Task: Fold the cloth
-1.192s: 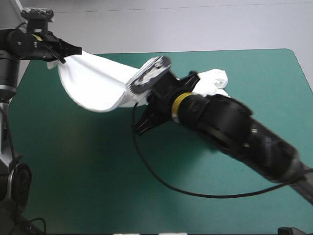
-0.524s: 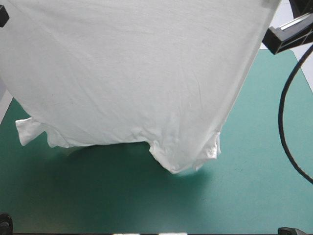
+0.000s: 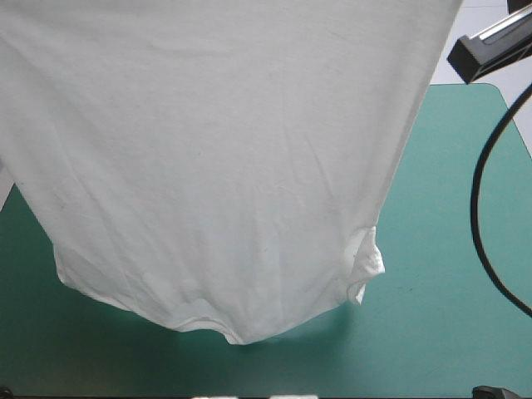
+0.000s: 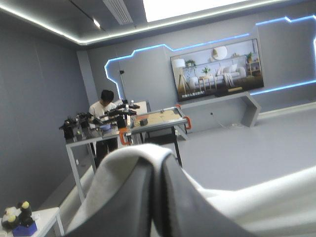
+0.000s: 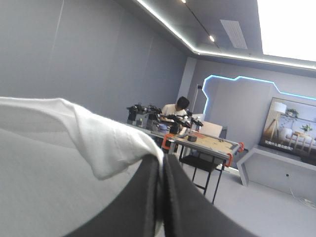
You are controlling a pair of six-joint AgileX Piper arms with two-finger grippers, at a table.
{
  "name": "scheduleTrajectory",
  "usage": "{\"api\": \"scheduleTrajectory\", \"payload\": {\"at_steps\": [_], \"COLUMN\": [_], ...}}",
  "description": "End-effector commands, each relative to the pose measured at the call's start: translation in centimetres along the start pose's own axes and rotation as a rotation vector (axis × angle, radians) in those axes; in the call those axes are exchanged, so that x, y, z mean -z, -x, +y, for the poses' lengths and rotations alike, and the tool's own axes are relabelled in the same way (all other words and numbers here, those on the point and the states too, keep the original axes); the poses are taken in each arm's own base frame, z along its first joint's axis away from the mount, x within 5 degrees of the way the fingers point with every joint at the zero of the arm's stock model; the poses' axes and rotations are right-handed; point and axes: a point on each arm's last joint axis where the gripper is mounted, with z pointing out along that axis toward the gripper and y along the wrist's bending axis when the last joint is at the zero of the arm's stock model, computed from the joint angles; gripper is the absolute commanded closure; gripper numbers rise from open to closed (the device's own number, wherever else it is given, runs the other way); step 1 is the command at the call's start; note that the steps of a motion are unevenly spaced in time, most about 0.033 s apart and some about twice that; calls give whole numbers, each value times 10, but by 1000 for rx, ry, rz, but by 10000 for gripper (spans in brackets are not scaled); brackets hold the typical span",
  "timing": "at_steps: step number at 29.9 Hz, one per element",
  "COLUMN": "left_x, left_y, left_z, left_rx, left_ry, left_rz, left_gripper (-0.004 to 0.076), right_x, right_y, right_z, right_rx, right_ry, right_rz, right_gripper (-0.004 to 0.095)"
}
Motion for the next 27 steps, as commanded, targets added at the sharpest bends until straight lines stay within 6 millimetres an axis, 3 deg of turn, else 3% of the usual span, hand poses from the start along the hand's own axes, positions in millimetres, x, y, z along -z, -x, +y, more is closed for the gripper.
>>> {"api": "scheduleTrajectory", "payload": {"at_steps": [1, 7, 12, 20, 27], "left_x": [-17, -65, -100, -152, -219], "left_y": [-14, -65, -121, -219, -302], "left_z": [-1, -16, -31, -48, -63], "left_rx": [-30, 11, 54, 84, 118], "left_ry": [3, -94, -165, -156, -155], "left_rz": [64, 234, 340, 473, 547], "left_gripper": [733, 733, 733, 733, 733], "right_x": [4, -33, -82, -175, -224], "right_y": [2, -32, -76, -200, -297], "right_z": [-14, 13, 46, 26, -20], "right_rx": [69, 155, 161, 6, 37], "right_ry": [-119, -229, -187, -156, -254], "right_rz": [0, 234, 373, 605, 638], "right_gripper": [923, 923, 927, 927, 927]}}
